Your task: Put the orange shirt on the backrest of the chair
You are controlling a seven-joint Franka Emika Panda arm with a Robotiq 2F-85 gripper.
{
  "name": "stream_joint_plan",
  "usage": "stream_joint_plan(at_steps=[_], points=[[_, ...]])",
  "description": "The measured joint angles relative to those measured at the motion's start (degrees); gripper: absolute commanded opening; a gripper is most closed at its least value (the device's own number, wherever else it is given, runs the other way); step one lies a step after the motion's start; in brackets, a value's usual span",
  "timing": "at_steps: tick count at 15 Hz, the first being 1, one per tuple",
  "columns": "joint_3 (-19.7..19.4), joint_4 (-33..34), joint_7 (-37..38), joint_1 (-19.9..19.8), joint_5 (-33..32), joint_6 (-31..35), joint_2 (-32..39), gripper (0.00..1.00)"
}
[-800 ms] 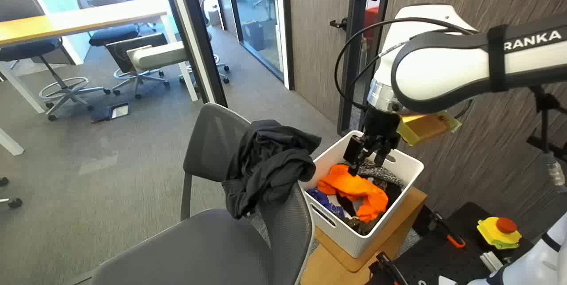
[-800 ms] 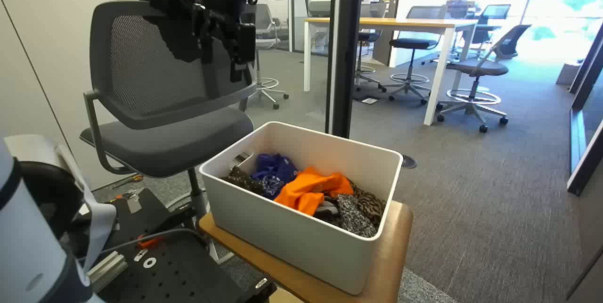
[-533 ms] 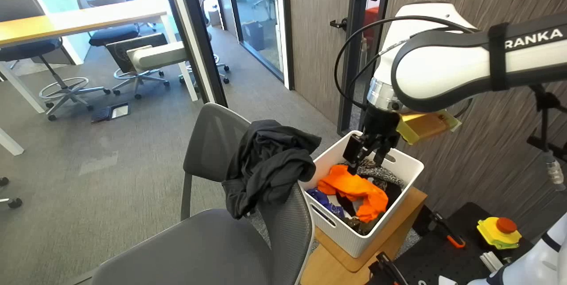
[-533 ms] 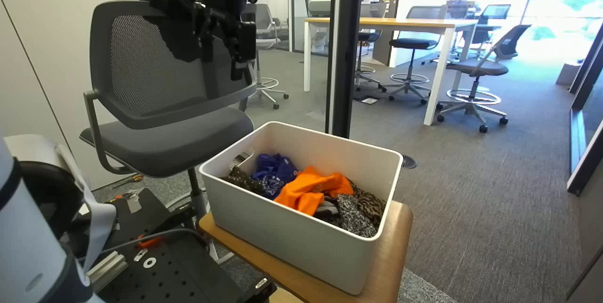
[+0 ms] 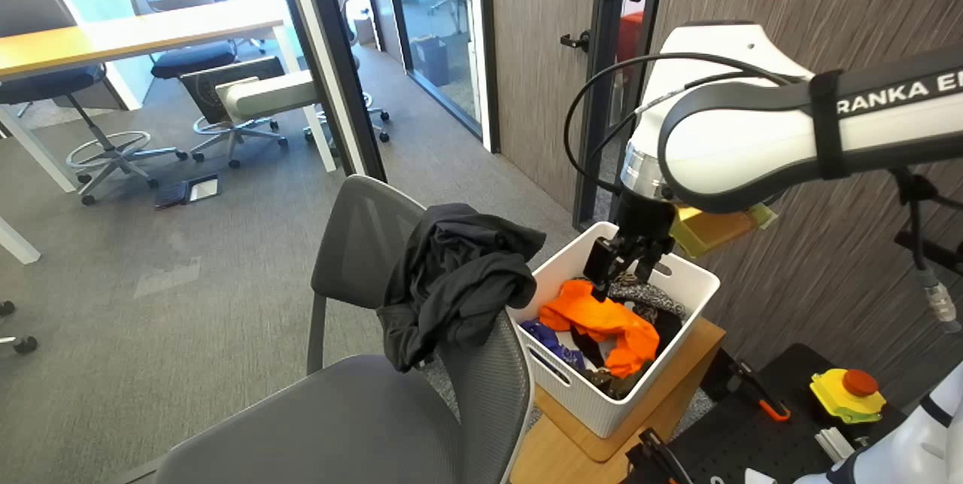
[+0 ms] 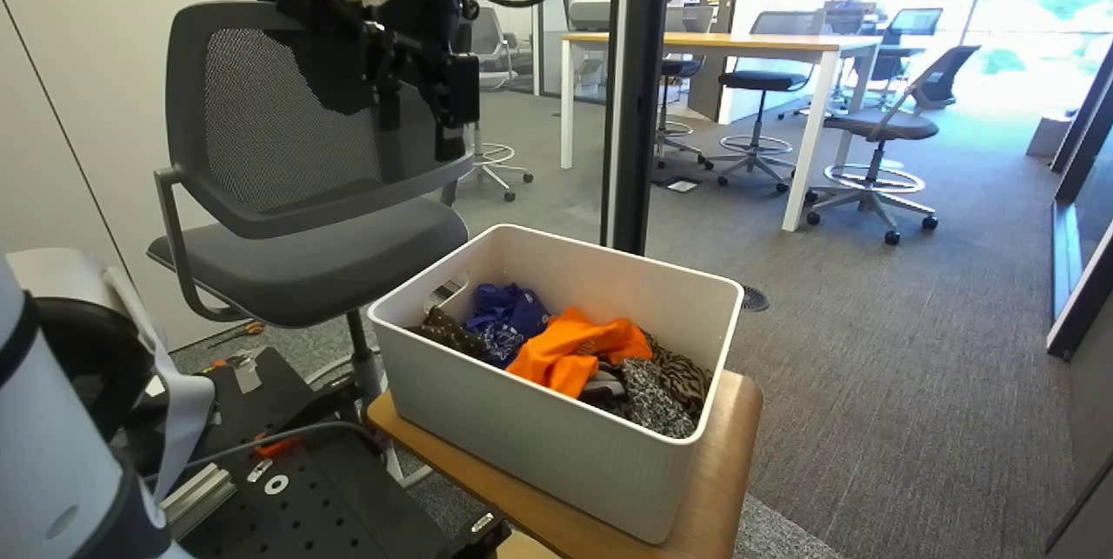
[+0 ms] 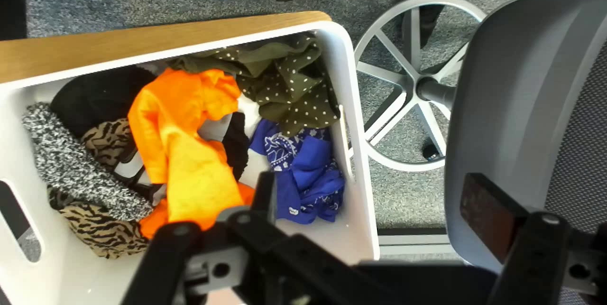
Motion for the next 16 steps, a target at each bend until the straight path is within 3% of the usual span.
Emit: stream_joint_plan(at_steps=[8, 16], points=[[0.0, -1.5, -3.0, -4.1, -12.9, 16.8, 13.0, 1.0], [-5.4, 2.0, -14.0, -6.8, -13.3, 22.8, 28.2, 1.0]])
